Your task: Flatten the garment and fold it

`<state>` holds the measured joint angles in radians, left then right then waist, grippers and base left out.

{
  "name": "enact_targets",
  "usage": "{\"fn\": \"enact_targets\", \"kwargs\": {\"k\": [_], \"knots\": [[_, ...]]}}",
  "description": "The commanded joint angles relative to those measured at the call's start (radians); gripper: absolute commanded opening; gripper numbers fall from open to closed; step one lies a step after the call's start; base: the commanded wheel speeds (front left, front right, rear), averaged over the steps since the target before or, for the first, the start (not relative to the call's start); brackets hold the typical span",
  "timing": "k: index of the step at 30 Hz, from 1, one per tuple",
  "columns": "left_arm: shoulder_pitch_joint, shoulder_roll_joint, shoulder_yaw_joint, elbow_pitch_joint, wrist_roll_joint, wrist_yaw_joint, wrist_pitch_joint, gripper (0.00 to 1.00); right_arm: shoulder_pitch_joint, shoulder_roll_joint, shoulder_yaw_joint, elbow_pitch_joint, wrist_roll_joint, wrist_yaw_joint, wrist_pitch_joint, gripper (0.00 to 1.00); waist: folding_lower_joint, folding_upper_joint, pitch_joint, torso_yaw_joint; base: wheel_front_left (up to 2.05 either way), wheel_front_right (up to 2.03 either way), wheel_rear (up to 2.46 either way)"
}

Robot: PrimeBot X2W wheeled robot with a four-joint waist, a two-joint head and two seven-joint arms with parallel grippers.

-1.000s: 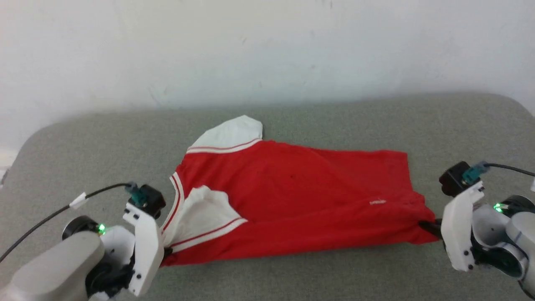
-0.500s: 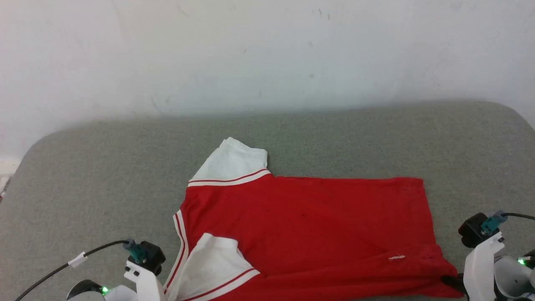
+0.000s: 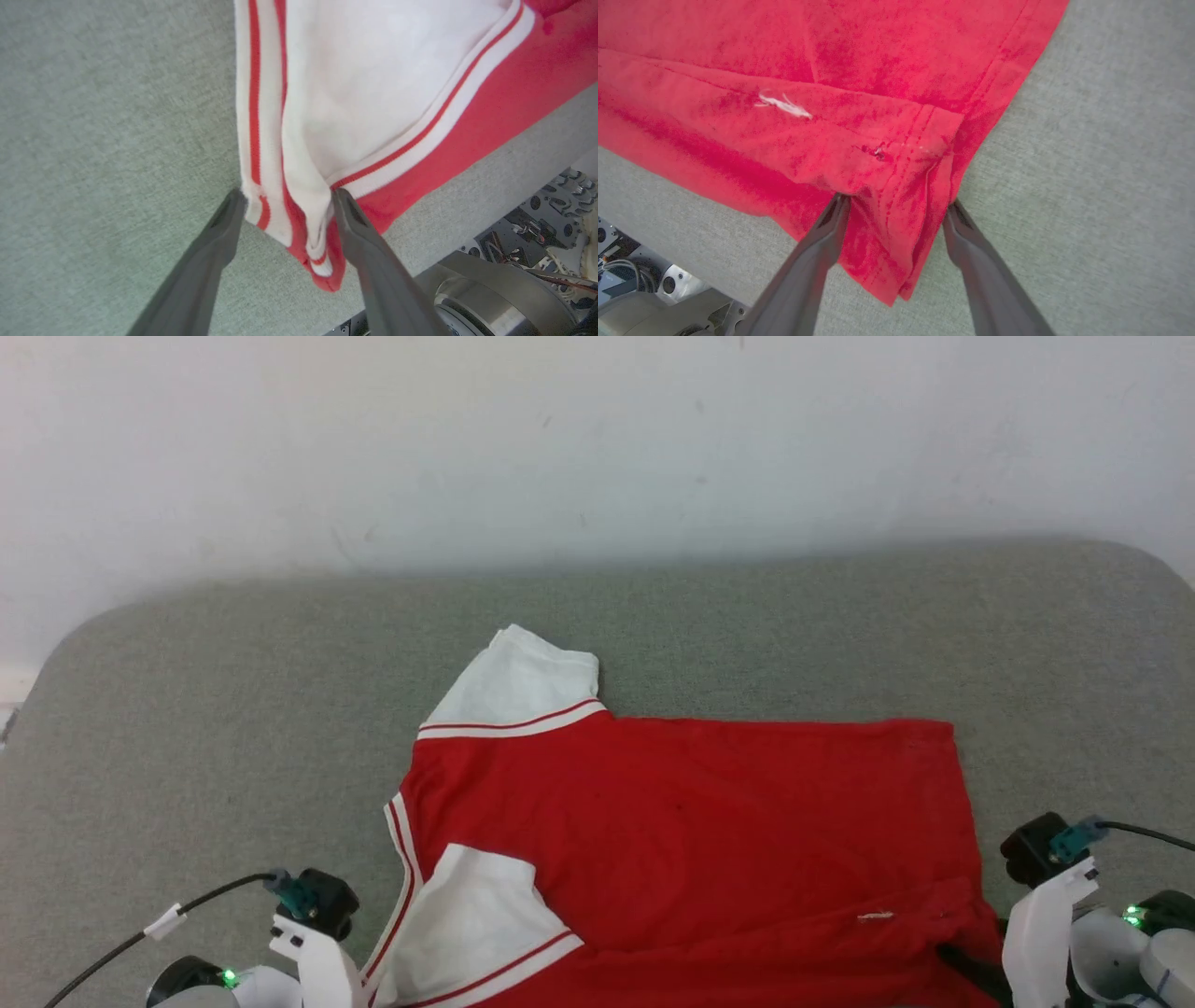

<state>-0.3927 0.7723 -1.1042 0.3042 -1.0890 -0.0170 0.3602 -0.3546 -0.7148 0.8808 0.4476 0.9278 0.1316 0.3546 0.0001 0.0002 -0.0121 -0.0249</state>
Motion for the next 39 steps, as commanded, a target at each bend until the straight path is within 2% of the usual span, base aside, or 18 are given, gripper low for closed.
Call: {"fn": "enact_targets", "kwargs": {"k": [1,6,9,13,17,23,28,33,39], "knots": [[0.001,0.01,0.001,0.006,0.012,0.001,-0.007,1.0,0.018,-0.001,-0.008,-0.006,-0.01,-0.001,-0.017,1.0,-0.0001,-0.0002,-0.015,0.0,0.0,0.0,0.0],[-0.021,0.078,0.049,-0.085,0.035,0.027,-0.079,1.0,0.049,-0.026,-0.109,-0.063,-0.059,-0.001,-0.149,1.0,-0.0001,-0.0002,-0.041,0.009,0.0,0.0,0.0],[-0.057,0.103,0.084,-0.131,0.061,0.055,-0.12,1.0,0.075,-0.017,-0.212,-0.098,-0.126,-0.001,-0.237,1.0,-0.0001,-0.0002,-0.046,0.008,0.0,0.0,0.0],[-0.14,0.103,0.111,-0.129,0.157,0.104,-0.177,1.0,0.117,0.039,-0.376,-0.148,-0.249,-0.001,-0.332,1.0,-0.0001,-0.0002,-0.036,-0.011,0.0,0.0,0.0],[-0.228,0.065,0.133,-0.094,0.21,0.117,-0.215,1.0,0.168,0.135,-0.559,-0.227,-0.373,-0.001,-0.4,1.0,-0.0001,-0.0002,-0.01,-0.042,0.0,0.0,0.0],[-0.382,-0.001,0.145,0.005,0.262,0.079,-0.217,1.0,0.254,0.312,-0.78,-0.401,-0.517,-0.001,-0.462,1.0,-0.0001,-0.0002,0.061,-0.097,0.0,0.0,0.0],[-0.518,-0.065,0.149,0.115,0.264,0.037,-0.149,1.0,0.313,0.452,-0.892,-0.525,-0.573,-0.001,-0.505,1.0,-0.0001,-0.0002,0.14,-0.14,0.0,0.0,0.0],[-0.658,-0.119,0.146,0.241,0.266,-0.002,-0.057,1.0,0.336,0.544,-0.917,-0.602,-0.601,-0.001,-0.544,1.0,-0.0001,-0.0002,0.227,-0.182,0.0,0.0,0.0],[-0.776,-0.167,0.125,0.393,0.243,-0.047,0.11,1.0,0.308,0.576,-0.892,-0.626,-0.609,-0.001,-0.564,1.0,-0.0001,-0.0002,0.324,-0.237,0.0,0.0,0.0]]}}
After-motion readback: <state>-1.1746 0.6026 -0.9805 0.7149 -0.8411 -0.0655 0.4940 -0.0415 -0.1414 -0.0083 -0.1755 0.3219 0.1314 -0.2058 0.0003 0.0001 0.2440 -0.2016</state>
